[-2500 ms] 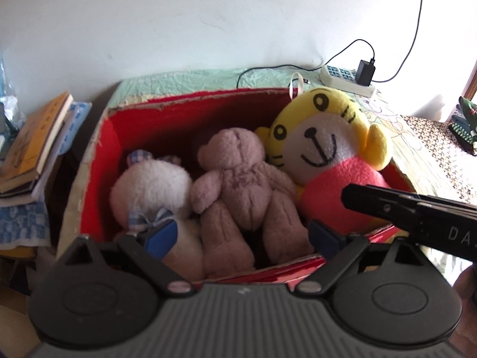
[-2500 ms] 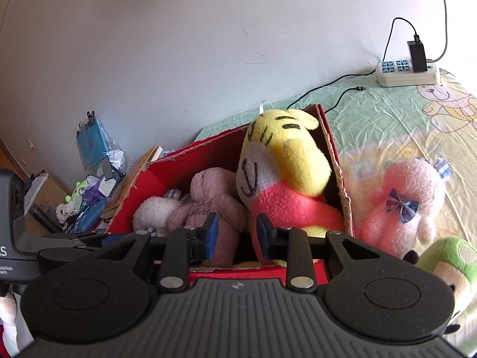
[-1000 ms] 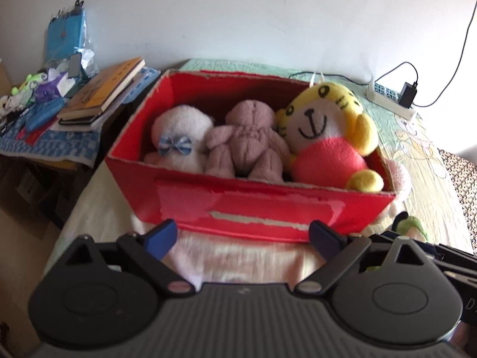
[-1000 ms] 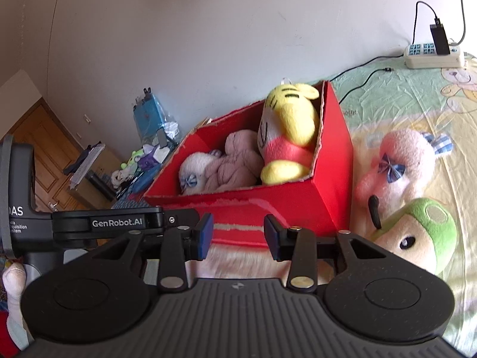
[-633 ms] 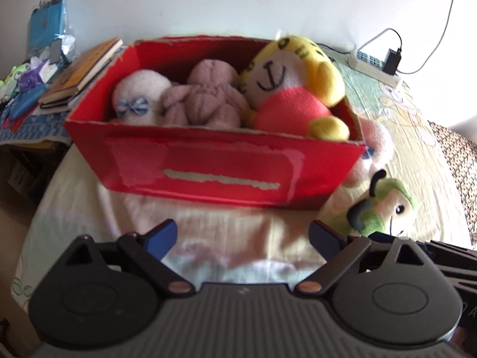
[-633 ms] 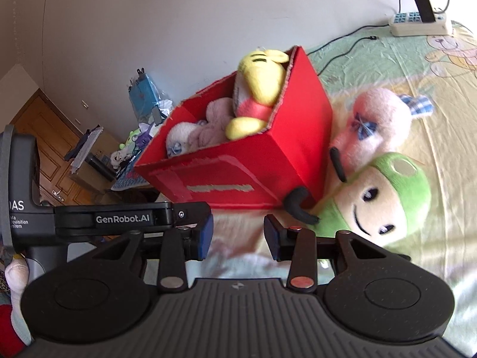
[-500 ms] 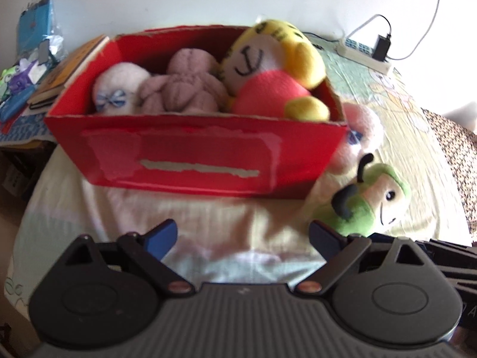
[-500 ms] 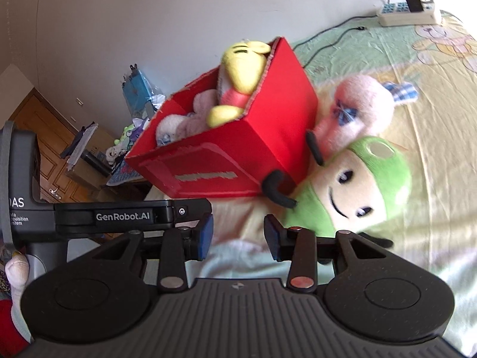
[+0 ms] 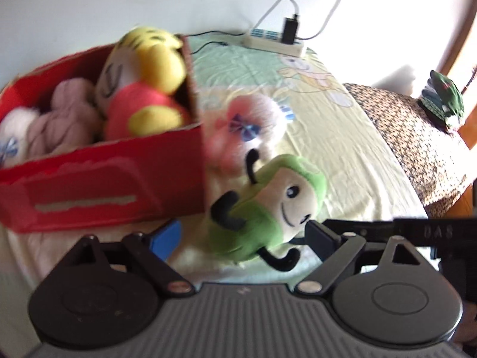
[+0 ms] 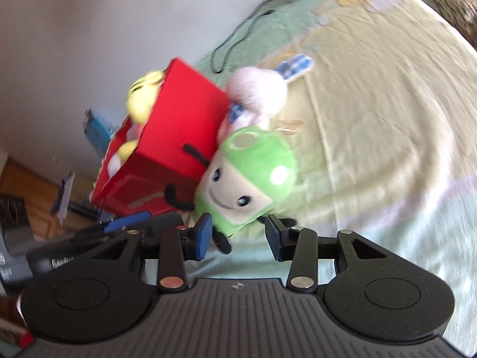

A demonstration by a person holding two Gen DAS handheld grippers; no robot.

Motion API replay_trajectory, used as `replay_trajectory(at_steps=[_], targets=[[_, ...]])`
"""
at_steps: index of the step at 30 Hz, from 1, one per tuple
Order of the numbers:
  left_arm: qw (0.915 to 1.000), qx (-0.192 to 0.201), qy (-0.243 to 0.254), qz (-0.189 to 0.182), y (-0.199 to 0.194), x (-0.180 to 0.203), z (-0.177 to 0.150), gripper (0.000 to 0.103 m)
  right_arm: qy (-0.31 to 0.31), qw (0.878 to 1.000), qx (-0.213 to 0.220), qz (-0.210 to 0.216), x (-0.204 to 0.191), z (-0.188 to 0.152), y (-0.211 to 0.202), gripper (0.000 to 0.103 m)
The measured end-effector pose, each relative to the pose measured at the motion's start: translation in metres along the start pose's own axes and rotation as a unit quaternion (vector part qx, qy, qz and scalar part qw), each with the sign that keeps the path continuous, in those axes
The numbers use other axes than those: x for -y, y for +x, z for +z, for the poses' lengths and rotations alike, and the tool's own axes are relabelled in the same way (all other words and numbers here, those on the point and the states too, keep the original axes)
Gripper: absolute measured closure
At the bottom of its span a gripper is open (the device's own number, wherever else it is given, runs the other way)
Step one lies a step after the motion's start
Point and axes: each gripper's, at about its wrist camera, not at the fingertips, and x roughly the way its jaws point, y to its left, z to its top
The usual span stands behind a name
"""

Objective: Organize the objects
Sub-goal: 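Move the right gripper to the green mushroom plush beside the box, then close the right gripper on the green mushroom plush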

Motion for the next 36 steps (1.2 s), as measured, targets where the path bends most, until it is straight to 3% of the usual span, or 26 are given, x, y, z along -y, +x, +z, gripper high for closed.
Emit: replay_trajectory(at_steps=[6, 10, 15, 19, 22, 29, 36], targets=[[0.9990, -0.018, 0.039, -0.010, 0.028, 0.016, 0.008, 0.021, 0.073, 0.997, -0.001, 0.022, 0.020, 0.011, 0.008, 0.057], [0.9983, -0.045, 0.031, -0.020, 0.046, 0.014, 0.010, 0.021, 0.086, 0.996, -0.008, 0.021, 0.026, 0.020, 0.022, 0.055], [0.9976, -0.048, 0.044, -0.024, 0.046, 0.013, 0.010, 0.021, 0.090, 0.996, 0.000, 0.028, 0.020, 0.032, 0.034, 0.051], [0.9970, -0.049, 0.046, -0.039, 0.046, 0.016, 0.012, 0.021, 0.090, 0.996, 0.004, 0.023, 0.017, 0.038, 0.043, 0.031], [0.9961, -0.047, 0.057, -0.049, 0.044, 0.023, 0.011, 0.020, 0.088, 0.996, 0.008, 0.008, 0.014, 0.036, 0.048, 0.026], [0.9952, -0.048, 0.077, -0.035, 0.055, 0.021, 0.012, 0.017, 0.094, 0.995, -0.002, 0.011, 0.019, 0.032, 0.050, 0.032], [0.9936, -0.045, 0.080, -0.065, 0.048, 0.030, 0.011, 0.019, 0.107, 0.994, 0.005, 0.022, 0.022, 0.024, 0.037, 0.034]])
